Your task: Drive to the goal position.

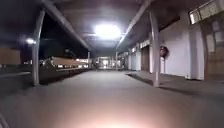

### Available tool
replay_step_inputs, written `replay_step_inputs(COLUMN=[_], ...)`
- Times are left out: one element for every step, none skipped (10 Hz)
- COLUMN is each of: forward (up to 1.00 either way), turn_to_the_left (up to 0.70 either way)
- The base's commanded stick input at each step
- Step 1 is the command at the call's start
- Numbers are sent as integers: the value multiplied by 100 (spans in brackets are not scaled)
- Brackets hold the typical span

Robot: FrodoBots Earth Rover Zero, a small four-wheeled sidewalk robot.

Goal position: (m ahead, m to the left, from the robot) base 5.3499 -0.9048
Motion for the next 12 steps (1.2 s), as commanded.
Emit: replay_step_inputs(forward=[100, 100, 100, 100, 100, 100, 100, 100, 100, 100, 100, 100], turn_to_the_left=[0, 0, 0, 0, 0, 0, 0, 0, 0, 0, 0, 0])
